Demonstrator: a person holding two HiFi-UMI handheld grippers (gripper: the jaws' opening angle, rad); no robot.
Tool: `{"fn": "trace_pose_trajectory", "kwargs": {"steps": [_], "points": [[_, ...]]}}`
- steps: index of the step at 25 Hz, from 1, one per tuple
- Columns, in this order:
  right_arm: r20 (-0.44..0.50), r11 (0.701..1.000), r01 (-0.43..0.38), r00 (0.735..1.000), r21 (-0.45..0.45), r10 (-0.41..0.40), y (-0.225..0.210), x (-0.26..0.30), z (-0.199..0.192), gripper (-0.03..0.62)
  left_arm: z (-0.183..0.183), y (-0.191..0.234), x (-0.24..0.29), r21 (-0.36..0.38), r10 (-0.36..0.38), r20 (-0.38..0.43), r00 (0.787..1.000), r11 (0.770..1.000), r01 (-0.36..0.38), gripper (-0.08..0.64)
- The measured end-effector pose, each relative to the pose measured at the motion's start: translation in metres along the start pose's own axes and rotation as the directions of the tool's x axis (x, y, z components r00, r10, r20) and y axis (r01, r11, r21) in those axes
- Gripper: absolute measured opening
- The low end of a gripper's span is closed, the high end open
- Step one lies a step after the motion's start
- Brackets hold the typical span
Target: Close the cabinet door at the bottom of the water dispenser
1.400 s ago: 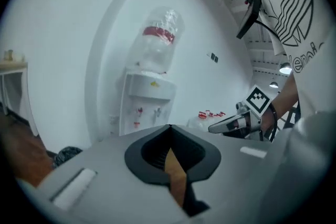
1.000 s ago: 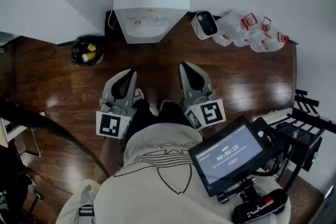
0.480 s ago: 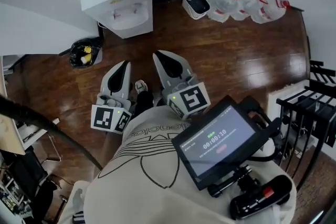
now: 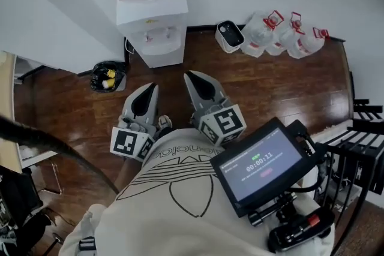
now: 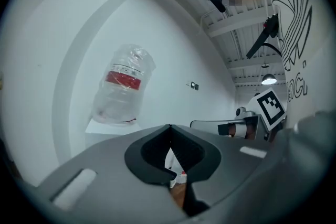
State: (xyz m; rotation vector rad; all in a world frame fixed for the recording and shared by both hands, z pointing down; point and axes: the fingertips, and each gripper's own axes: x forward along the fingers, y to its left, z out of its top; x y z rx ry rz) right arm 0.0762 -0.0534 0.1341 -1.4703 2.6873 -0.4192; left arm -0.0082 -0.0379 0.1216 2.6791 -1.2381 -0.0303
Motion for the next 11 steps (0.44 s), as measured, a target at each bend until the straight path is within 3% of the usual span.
{"fn": "trace_pose_trajectory", "kwargs": {"steps": [5, 11], "points": [[-0.034, 0.999, -0.053, 0.998, -0.006, 0.053, 0.018, 0.007, -0.002, 0.002, 0.004, 0.013, -0.013, 0.001, 0.058, 0.034, 0.998, 0.998, -0.058, 0.02], [-0.091, 0.991, -0.133, 0.987, 0.029, 0.135, 0.06, 0.019, -0.026, 0.002, -0.002, 0.026, -0.033, -0.013, 0.07, 0.017, 0.997, 0.997, -0.07, 0.02]]}}
